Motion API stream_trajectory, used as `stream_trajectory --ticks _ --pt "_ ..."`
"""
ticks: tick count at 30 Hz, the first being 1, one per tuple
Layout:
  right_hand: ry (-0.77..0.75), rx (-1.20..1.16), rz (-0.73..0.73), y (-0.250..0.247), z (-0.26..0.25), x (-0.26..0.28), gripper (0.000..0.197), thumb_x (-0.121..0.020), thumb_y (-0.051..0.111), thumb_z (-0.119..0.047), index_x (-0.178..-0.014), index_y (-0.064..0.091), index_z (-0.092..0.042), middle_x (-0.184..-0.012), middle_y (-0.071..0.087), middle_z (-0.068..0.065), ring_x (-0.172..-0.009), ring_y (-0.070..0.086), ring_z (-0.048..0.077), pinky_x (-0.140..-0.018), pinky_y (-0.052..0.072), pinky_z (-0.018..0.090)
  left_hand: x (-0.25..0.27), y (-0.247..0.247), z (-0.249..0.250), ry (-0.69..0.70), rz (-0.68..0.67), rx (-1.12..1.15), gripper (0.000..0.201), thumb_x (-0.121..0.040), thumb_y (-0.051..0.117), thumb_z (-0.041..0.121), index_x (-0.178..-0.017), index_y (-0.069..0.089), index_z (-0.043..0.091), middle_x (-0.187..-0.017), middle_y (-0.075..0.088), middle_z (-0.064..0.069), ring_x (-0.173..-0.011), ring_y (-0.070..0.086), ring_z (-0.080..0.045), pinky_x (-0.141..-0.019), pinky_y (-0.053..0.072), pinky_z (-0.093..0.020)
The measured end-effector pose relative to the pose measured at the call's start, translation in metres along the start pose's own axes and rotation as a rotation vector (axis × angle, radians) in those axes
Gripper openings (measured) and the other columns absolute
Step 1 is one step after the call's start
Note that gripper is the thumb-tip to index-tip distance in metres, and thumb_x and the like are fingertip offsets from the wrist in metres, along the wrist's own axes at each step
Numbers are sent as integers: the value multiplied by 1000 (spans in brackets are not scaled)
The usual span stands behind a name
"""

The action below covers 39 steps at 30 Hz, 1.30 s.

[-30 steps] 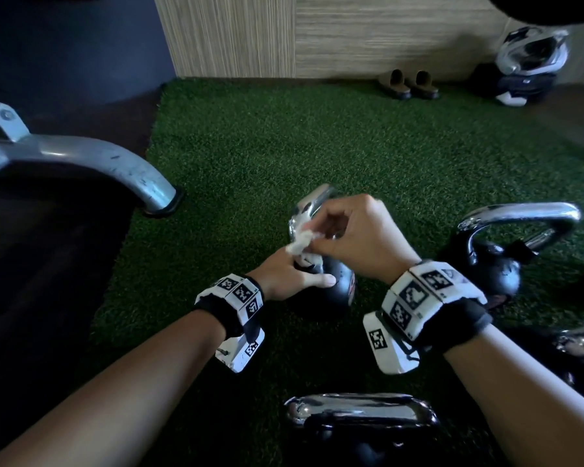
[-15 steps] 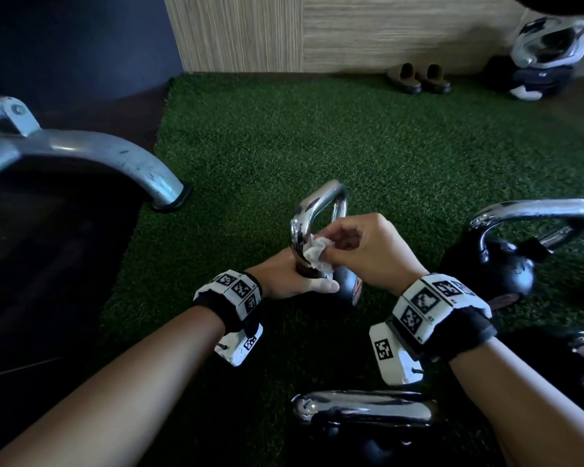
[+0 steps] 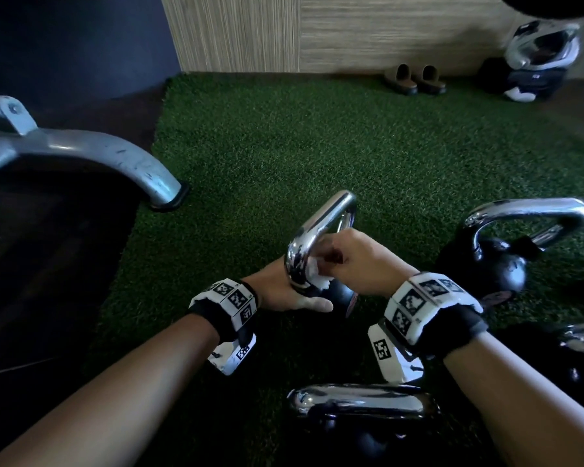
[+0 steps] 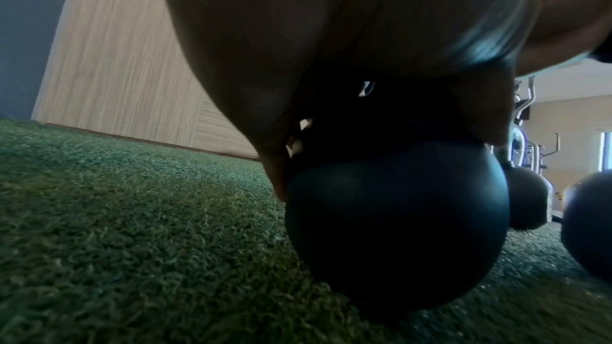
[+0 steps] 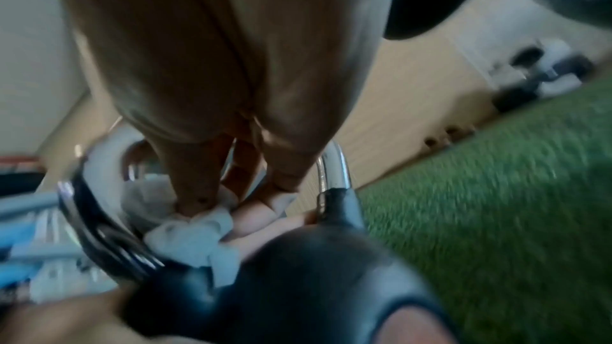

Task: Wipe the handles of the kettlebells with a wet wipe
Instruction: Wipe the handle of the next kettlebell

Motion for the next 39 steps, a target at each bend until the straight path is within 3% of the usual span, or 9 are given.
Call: stream_trajectory --ticks 3,8,12,15,22,28,33,36,39 --pt "72 33 -23 1 8 1 28 -90 67 0 -75 69 -24 -72 66 -16 -61 59 -11 -66 46 17 3 2 4 14 31 47 49 -80 88 14 -120 60 23 -112 63 25 -98 52 33 -86 34 7" --pt "34 -343 -15 5 14 11 6 -88 76 -6 -93 79 -8 -97 79 13 -89 71 19 -89 57 43 7 3 3 -30 54 35 40 -77 90 17 -97 60 34 -96 60 20 -85 55 28 -78 40 3" --pt "68 -533 -25 7 17 11 18 -86 74 4 -93 79 -12 -99 80 11 -92 72 21 -94 57 40 8 4 5 -74 63 5 48 -76 92 23 -87 49 41 -95 54 21 -84 53 27 -77 39 4" --pt "109 -757 -21 13 20 13 15 -84 71 9 -93 76 -2 -91 79 14 -81 75 21 -82 63 33 10 6 7 -79 49 8 42 -79 89 17 -86 52 36 -90 54 24 -83 50 33 -77 34 7" --pt "213 -1280 52 8 36 10 53 -61 83 -2 -108 61 7 -93 76 18 -77 77 23 -70 64 31 11 2 15 -1 101 -1 70 -77 90 14 -128 46 29 -112 42 38 -93 34 47 -83 24 14" --pt "226 -1236 75 8 32 11 58 -73 67 11 -129 53 9 -93 74 20 -76 77 25 -68 65 33 12 3 18 29 96 -43 75 -76 92 18 -140 52 15 -123 51 26 -105 36 41 -90 26 10" --pt "218 -1208 425 -14 42 10 36 -71 68 19 -87 51 -8 -90 71 21 -71 76 26 -59 62 31 13 5 16 -39 78 22 65 -78 88 9 -125 48 28 -108 50 33 -90 43 42 -80 30 12" --pt "203 -994 480 -20 44 15 51 -57 83 16 -86 50 -10 -89 70 22 -71 73 31 -63 63 40 15 4 21 -30 84 38 68 -78 88 7 -125 45 30 -108 47 34 -90 40 44 -80 28 13" --pt "152 -685 593 -32 38 22 44 -69 82 13 -81 49 -14 -83 75 16 -70 72 28 -67 62 43 14 5 19 -34 78 55 71 -78 87 7 -128 43 31 -110 45 36 -89 38 46 -80 26 13"
Point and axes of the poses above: each hand's wrist, its own x-axis away from the middle knuckle, its own y-axis out of the palm, z = x × y, the point moved 8 cm from there along -x, towards the middle knuckle
